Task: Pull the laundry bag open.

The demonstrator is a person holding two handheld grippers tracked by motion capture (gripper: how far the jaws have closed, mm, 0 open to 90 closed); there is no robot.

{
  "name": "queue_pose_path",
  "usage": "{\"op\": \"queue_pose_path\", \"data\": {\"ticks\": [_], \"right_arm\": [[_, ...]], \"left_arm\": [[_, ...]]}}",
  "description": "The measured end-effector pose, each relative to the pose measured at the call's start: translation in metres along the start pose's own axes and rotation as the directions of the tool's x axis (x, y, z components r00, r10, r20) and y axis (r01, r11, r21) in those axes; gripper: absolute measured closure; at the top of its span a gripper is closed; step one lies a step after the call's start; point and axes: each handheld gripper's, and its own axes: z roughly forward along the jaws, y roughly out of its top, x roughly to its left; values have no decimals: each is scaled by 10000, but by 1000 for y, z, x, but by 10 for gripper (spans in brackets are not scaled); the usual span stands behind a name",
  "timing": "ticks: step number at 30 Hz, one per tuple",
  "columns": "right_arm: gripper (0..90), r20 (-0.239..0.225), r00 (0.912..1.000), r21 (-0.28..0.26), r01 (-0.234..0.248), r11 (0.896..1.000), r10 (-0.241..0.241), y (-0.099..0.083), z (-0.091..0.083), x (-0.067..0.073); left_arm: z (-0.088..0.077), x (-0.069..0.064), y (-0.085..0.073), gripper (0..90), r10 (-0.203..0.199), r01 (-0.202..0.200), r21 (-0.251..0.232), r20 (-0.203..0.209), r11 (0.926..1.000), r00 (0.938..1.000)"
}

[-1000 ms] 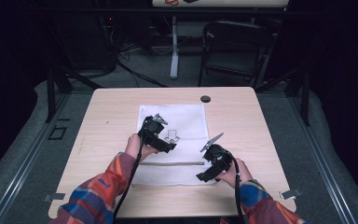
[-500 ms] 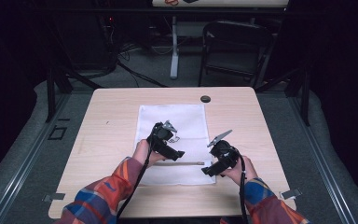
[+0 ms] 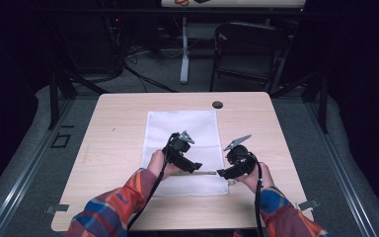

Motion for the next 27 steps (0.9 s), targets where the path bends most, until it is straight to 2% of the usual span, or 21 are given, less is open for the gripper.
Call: {"op": "queue_pose_path", "data": {"ticks": [3, 4, 5, 6, 8, 10, 11, 13, 14, 18, 20, 21, 23, 25, 27], "right_arm": [[519, -79, 9998, 21, -205, 9998, 205, -1, 4, -3], [562, -81, 9998, 93, -181, 9998, 182, -1, 6, -3], [631, -13, 9998, 106, -222, 9997, 222, -1, 7, -3], [669, 97, 9997, 194, -234, 9995, 232, -1, 9, -3], [741, 32, 9993, 142, -386, 9992, 386, -1, 14, -2], [794, -93, 9996, 337, -246, 9991, 250, -1, 16, -3], [819, -44, 9997, 482, -218, 9986, 220, -1, 17, -3], [860, -42, 9999, 545, -131, 9984, 134, -1, 21, -1], [873, -68, 10000, 617, -4, 9981, 8, 0, 22, -1], [900, 8, 9999, 442, -112, 9990, 112, -1, 29, 1], [900, 86, 10000, 607, 1, 9982, -7, -1, 30, -1], [900, 105, 9999, 591, -36, 9982, 29, -1, 31, -2], [900, 14, 9998, 489, -220, 9986, 220, -2, 33, -2], [900, 30, 10000, 754, -53, 9971, 51, -2, 33, -4], [900, 42, 10000, 802, -64, 9968, 61, -3, 35, -4]], "left_arm": [[8, -4, 1, 231, 152, -152, -9, 293, 9999, 9995], [10, -5, 1, 266, 234, -235, 21, 489, 9997, 9985], [10, -5, 1, 311, 234, -235, 21, 489, 9997, 9985], [15, -8, 1, 401, 360, -367, 102, 584, 9993, 9976], [20, -11, 1, 446, 526, -540, 128, 933, 9985, 9943], [25, -14, 1, 492, 602, -626, 243, 922, 9977, 9939], [28, -15, 2, 510, 760, -793, 304, 971, 9964, 9924], [33, -17, 2, 529, 776, -826, 460, 1015, 9955, 9918], [36, -17, 2, 557, 869, -926, 502, 1053, 9944, 9906], [46, -20, 2, 583, 863, -947, 718, 1123, 9929, 9899], [50, -21, 3, 600, 911, -1007, 777, 1186, 9919, 9888], [52, -22, 3, 600, 919, -1014, 835, 1105, 9913, 9896], [55, -24, 3, 618, 961, -1084, 930, 1286, 9897, 9870], [59, -26, 3, 620, 1085, -1221, 1062, 1250, 9868, 9862], [61, -28, 3, 625, 1187, -1320, 1105, 1190, 9851, 9858]]}}
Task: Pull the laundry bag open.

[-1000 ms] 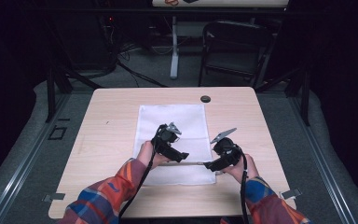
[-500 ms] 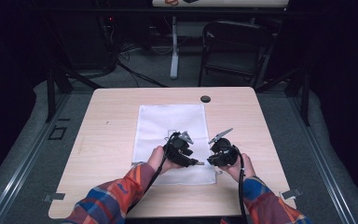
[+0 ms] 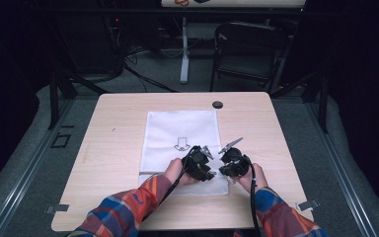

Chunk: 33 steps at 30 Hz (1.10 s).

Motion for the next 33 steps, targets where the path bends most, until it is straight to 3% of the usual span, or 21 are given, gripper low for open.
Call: {"op": "queue_pose_path", "data": {"ticks": [8, 18, 25, 27, 29, 31, 32, 33], "right_arm": [[900, -44, 9998, 318, -213, 9993, 215, -1, 6, 0], [900, -127, 9992, 217, -378, 9991, 381, -3, 7, -1], [900, -146, 9987, 193, -495, 9986, 497, -3, 7, -1], [900, -262, 9947, -379, -1002, 9942, 992, -6, 11, 1], [900, -176, 9976, 136, -662, 9977, 664, -4, 7, -2], [900, -79, 9954, -260, -957, 9951, 956, -5, 10, 2], [900, -28, 9980, 184, -631, 9978, 631, -4, 7, 0], [900, -7, 9978, 175, -664, 9976, 665, -4, 7, 1]], "left_arm": [[5, 1, 1, 690, -90, 90, -94, 11, 9999, 10000], [9, 3, 1, 805, -138, 140, -366, 51, 9992, 9999], [8, 1, 0, 819, -266, 262, -388, -96, 9989, 9996], [8, 1, 0, 820, -268, 265, -396, -68, 9989, 9996], [8, 1, 0, 820, -246, 242, -395, -86, 9989, 9997], [7, 1, 0, 821, -243, 239, -331, -118, 9992, 9996], [7, 1, 0, 821, -239, 235, -350, -127, 9991, 9996], [7, 1, 0, 821, -269, 265, -357, -116, 9990, 9996]]}}
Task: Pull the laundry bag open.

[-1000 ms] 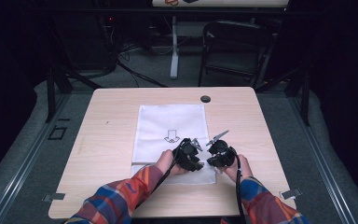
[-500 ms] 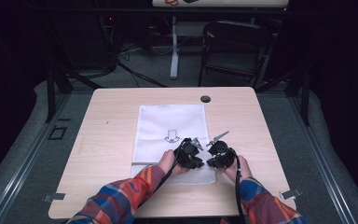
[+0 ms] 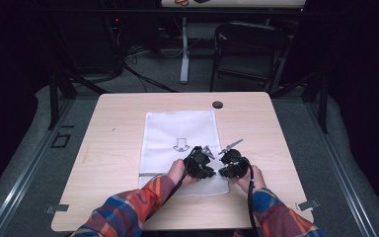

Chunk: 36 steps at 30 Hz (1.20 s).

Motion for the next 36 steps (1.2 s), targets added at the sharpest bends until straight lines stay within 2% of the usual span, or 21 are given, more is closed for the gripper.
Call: {"op": "queue_pose_path", "data": {"ticks": [4, 5, 8, 10, 12, 13, 14, 15, 16, 18, 19, 22, 23, 25, 27, 29, 30, 31, 32, 34, 36], "right_arm": [[900, 14, 9999, -144, -169, 9998, 169, 0, 1, 2], [900, 100, 9999, 15, -49, 10000, 49, 0, 0, 2], [900, 158, 9999, 190, 5, 9998, -8, 1, -1, 2], [900, 163, 9988, -332, -448, 9984, 453, -1, 3, 5], [900, 214, 9997, 115, -93, 9999, 90, 1, 0, 3], [900, 214, 9997, 115, -93, 9999, 90, 1, 0, 3], [900, 110, 9988, -211, -483, 9986, 485, 0, 2, 5], [900, 118, 9995, 142, -279, 9995, 277, 1, 0, 3], [900, 66, 9983, -224, -580, 9981, 581, 0, 3, 6], [900, 81, 9986, -139, -516, 9986, 517, 0, 3, 7], [900, 149, 9996, 353, -228, 9991, 223, 2, -1, 6], [900, 79, 9997, 404, -249, 9989, 246, 2, -1, 6], [900, 13, 9985, 56, -553, 9985, 553, 1, 2, 8], [900, -2, 9989, 16, -472, 9989, 472, 2, 2, 8], [900, -84, 9999, 429, -142, 9990, 145, 4, -1, 4], [900, -140, 9996, 130, -250, 9996, 252, 5, -2, 3], [900, -93, 9989, -267, -462, 9986, 460, 5, 0, 5], [900, -151, 9999, 26, -50, 10000, 51, 7, -3, 4], [900, -79, 9997, -83, -217, 9997, 216, 8, -2, 5], [900, -353, 9991, -211, -257, 9994, 249, 9, 0, 8], [900, -338, 9992, -277, -225, 9994, 216, 10, 2, 10]], "left_arm": [[0, 0, 0, 821, -24, 24, 51, 27, 10000, 10000], [-1, 1, 0, 821, 72, -72, 115, -55, 9999, 10000], [-4, 6, -2, 822, -103, 101, 123, 85, 9999, 9999], [-5, 6, -3, 821, -126, 125, 132, 61, 9998, 9999], [-6, 7, -4, 820, -115, 113, 197, 82, 9997, 9999], [-6, 7, -4, 820, -115, 113, 197, 82, 9997, 9999], [-7, 8, -4, 820, -127, 122, 259, 178, 9996, 9998], [-7, 9, -4, 820, -182, 176, 247, 243, 9995, 9995], [-7, 9, -4, 819, -185, 178, 290, 247, 9994, 9995], [-7, 9, -4, 819, -192, 183, 313, 294, 9993, 9994], [-7, 9, -4, 819, -192, 183, 313, 294, 9993, 9994], [-7, 10, -5, 818, -213, 202, 296, 350, 9994, 9992], [-6, 9, -5, 818, -286, 277, 240, 392, 9993, 9988], [-6, 10, -6, 817, -264, 255, 203, 441, 9995, 9987], [-6, 9, -6, 817, -219, 210, 222, 408, 9995, 9989], [-6, 9, -6, 817, -188, 181, 216, 332, 9996, 9993], [-6, 9, -7, 817, -162, 156, 211, 318, 9997, 9994], [-6, 9, -7, 816, -180, 174, 190, 326, 9997, 9993], [-6, 9, -7, 816, -200, 194, 159, 367, 9997, 9991], [-6, 9, -7, 816, -179, 174, 155, 352, 9997, 9992], [-6, 8, -7, 816, -198, 195, 99, 324, 9998, 9993]]}}
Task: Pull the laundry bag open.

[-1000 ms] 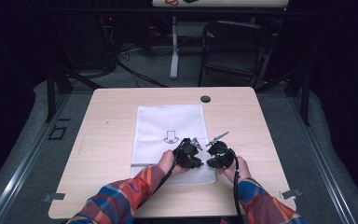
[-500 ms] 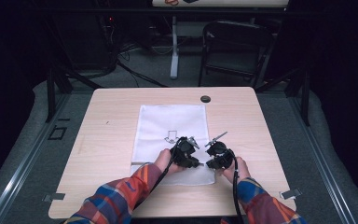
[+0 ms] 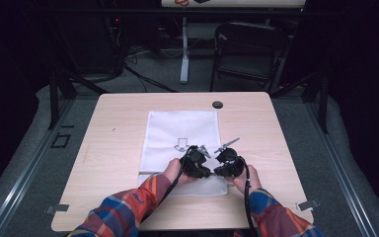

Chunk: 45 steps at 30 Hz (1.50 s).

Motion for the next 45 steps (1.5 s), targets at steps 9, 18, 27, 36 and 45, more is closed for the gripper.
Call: {"op": "queue_pose_path", "data": {"ticks": [9, 18, 27, 36, 45], "right_arm": [[900, -313, 9986, -180, -442, 9989, 437, -2, 6, -5], [900, -357, 9976, -372, -606, 9975, 593, -3, 7, -4], [900, -247, 9992, -174, -312, 9994, 308, -3, 6, -6], [900, -264, 9993, -204, -264, 9994, 258, -3, 6, -6], [900, -189, 9996, -126, -200, 9997, 198, -3, 6, -5]], "left_arm": [[0, -3, -1, 818, 177, -178, -37, -213, 9998, 9996], [-1, -4, -1, 820, 335, -338, -67, -354, 9994, 9988], [-5, -2, -4, 820, 244, -245, -58, -266, 9997, 9993], [-10, 2, -8, 820, 129, -128, 41, -271, 9999, 9995], [-16, 5, -12, 818, -2, 2, 35, -260, 10000, 9997]]}}
